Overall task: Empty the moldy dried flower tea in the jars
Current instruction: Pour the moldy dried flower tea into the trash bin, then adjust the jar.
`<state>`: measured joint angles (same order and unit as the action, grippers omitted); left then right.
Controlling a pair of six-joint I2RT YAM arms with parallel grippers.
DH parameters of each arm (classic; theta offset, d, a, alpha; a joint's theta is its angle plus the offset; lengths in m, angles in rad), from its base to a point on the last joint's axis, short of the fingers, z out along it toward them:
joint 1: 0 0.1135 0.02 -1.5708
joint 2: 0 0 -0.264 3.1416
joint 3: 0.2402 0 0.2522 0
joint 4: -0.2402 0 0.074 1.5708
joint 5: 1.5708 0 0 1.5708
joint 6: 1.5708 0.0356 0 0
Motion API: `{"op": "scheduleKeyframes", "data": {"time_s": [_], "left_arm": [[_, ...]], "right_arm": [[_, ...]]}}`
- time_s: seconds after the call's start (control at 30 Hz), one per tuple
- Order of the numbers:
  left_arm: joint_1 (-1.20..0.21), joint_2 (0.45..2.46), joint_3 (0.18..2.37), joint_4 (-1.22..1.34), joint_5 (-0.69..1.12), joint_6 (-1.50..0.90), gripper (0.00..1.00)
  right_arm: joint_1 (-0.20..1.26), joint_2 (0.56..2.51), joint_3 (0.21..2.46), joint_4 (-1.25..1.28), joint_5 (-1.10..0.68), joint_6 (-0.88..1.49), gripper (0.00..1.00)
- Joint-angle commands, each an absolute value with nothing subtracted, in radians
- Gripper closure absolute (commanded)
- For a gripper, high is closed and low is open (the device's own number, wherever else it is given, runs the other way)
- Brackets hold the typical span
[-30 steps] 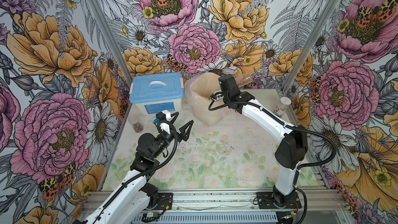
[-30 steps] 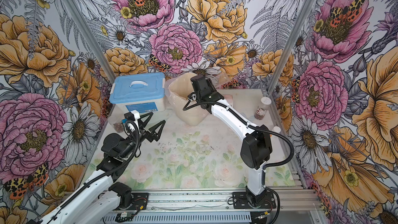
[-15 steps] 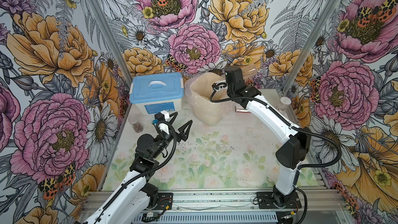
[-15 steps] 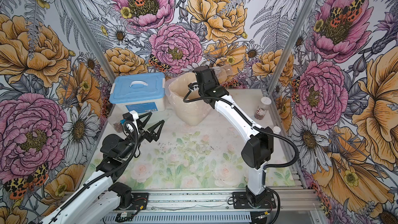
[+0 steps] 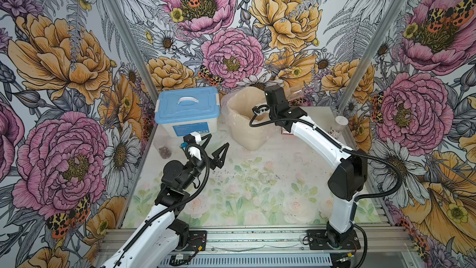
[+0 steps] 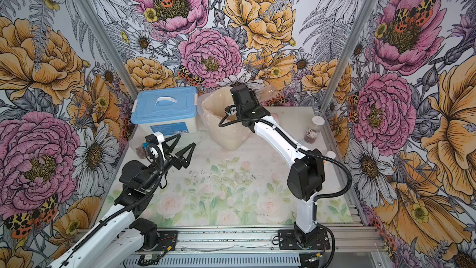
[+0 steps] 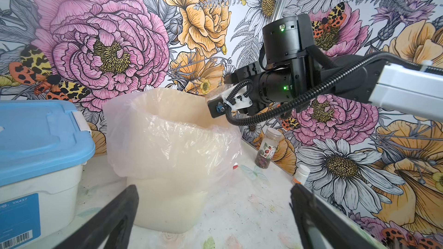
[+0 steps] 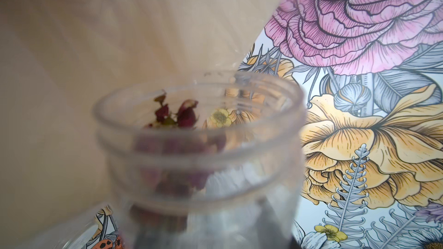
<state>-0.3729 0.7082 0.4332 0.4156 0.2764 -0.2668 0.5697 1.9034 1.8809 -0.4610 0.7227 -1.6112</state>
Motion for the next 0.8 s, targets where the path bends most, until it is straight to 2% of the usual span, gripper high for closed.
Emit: {"op": "scheduleKeyframes", "data": {"time_s": [0.0, 0.37, 0.6, 0.77], "left_arm": [[-0.354, 0.698, 0.443, 0.417, 0.265, -0.293, 0.01], [-0.296, 0.759, 0.558, 0.288, 0.316, -0.390, 0.01], [-0.255, 0.901, 0.748, 0.139, 0.444, -0.447, 0.01], [-0.255, 1.020, 0.868, 0.105, 0.541, -0.474, 0.07]], "right_arm": [[0.566, 1.877, 1.928, -0.462, 0.655, -1.448, 0.97], [0.526, 1.813, 1.932, -0.598, 0.438, -1.013, 0.96], [0.486, 1.742, 1.899, -0.600, 0.256, -0.833, 0.95], [0.472, 1.703, 1.861, -0.599, 0.179, -0.772, 0.95]]}}
